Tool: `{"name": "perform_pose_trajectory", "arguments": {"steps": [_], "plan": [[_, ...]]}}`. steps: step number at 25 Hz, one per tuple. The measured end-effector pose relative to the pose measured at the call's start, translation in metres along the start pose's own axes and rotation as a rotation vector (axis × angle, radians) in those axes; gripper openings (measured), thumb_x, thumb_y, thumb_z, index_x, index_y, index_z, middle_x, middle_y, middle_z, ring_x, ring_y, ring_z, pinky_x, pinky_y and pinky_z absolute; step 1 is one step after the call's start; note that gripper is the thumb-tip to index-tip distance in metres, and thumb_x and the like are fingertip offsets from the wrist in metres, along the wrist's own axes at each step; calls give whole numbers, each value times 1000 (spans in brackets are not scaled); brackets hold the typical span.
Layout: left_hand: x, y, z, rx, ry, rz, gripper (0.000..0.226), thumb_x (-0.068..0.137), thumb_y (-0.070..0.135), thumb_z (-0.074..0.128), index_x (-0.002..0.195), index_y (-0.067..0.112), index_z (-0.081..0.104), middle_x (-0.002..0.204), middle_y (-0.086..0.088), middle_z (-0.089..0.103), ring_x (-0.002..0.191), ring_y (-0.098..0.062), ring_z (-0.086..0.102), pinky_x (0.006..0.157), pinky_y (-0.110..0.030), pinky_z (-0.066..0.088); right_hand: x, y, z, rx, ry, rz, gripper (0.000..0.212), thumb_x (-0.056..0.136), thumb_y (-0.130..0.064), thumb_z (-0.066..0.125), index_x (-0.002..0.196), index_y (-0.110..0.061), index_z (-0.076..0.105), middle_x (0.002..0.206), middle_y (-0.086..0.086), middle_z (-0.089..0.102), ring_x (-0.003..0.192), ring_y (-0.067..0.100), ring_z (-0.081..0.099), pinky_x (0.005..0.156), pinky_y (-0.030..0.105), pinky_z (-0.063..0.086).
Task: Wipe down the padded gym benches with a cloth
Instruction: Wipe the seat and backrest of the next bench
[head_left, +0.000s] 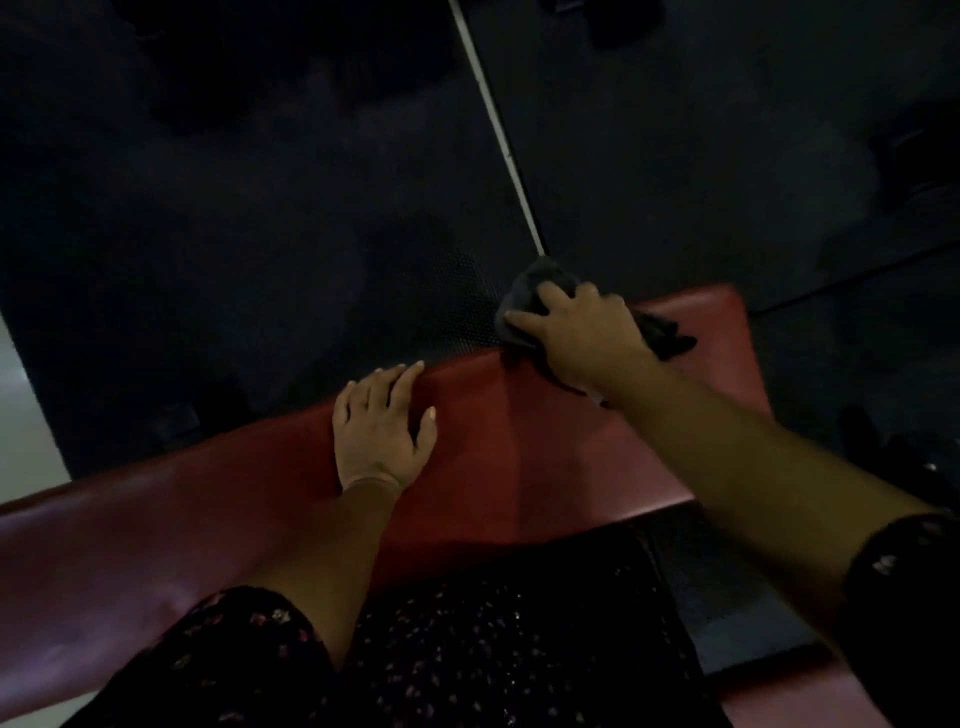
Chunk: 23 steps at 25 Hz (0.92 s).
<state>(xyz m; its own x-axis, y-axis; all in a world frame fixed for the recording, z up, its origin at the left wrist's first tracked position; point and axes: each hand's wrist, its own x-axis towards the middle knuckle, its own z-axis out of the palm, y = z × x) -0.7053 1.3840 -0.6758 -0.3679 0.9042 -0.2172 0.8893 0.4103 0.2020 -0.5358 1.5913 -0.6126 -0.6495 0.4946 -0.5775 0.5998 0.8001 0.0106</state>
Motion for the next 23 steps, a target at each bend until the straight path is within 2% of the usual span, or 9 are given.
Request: {"name": "perform_pose_trajectory", "arguments": {"steps": [2, 6, 8, 10, 12, 14, 18, 21, 23], "plan": [[-1, -1, -2, 10, -5, -4, 58, 93, 48, 34, 139, 18, 52, 130, -9, 59, 122, -31, 51, 110, -49, 29, -15, 37, 7, 40, 13, -45, 58, 95, -34, 49, 146, -48, 27, 148, 3, 32, 112, 36, 47, 81, 44, 47], [0, 4, -2, 7, 6, -18, 58, 92, 47, 35, 139, 17, 52, 129, -14, 58, 119, -34, 51, 109, -51, 29, -35, 90, 23, 142, -45, 550, 55, 95, -31, 52, 146, -36, 32, 146, 8, 31, 118, 41, 43, 88, 51, 45], [0, 6, -1, 16, 6, -49, 59, 91, 47, 34, 138, 17, 52, 128, -16, 58, 118, -36, 51, 108, -53, 31, -23, 84, 13, 171, -123, 644, 57, 95, -28, 53, 148, -26, 32, 150, 12, 25, 123, 45, 39, 92, 55, 45], [-1, 5, -2, 36, -26, -46, 61, 91, 47, 32, 139, 15, 50, 129, -19, 57, 119, -39, 50, 108, -56, 31, -12, 67, 3, 125, -111, 468, 55, 96, -26, 52, 148, -22, 34, 150, 12, 26, 125, 46, 38, 94, 56, 44], [0, 5, -3, 35, -40, -39, 62, 89, 44, 31, 140, 13, 48, 133, -19, 54, 123, -39, 48, 110, -58, 28, -17, 66, 6, 102, -46, 167, 54, 96, -27, 52, 148, -31, 34, 150, 8, 29, 125, 42, 39, 92, 52, 43], [2, 15, -3, 2, -11, -12, 62, 86, 36, 33, 141, 12, 47, 139, -17, 51, 132, -37, 43, 114, -58, 20, -28, 94, 14, 214, 8, 119, 54, 96, -28, 51, 145, -43, 34, 148, 3, 31, 121, 37, 42, 88, 48, 44], [23, 83, 4, -50, 3, 262, 58, 88, 34, 39, 145, 23, 39, 148, -7, 47, 142, -25, 32, 119, -43, 5, -44, 131, 30, 424, 15, 535, 60, 93, -30, 57, 146, -42, 32, 148, 6, 29, 121, 39, 41, 89, 51, 45], [49, 156, 21, -13, -45, 586, 59, 89, 38, 43, 147, 28, 34, 151, -2, 44, 142, -23, 32, 119, -44, 11, -53, 144, 42, 929, 92, 830, 66, 92, -34, 56, 150, -35, 25, 151, 12, 26, 124, 39, 43, 92, 42, 44], [64, 189, 31, 26, -80, 687, 62, 88, 40, 42, 149, 29, 35, 154, -1, 39, 144, -25, 28, 119, -47, 16, -71, 156, 60, 1202, 127, 946, 70, 89, -35, 57, 151, -29, 26, 144, 14, 36, 122, 36, 48, 92, 35, 44]]}}
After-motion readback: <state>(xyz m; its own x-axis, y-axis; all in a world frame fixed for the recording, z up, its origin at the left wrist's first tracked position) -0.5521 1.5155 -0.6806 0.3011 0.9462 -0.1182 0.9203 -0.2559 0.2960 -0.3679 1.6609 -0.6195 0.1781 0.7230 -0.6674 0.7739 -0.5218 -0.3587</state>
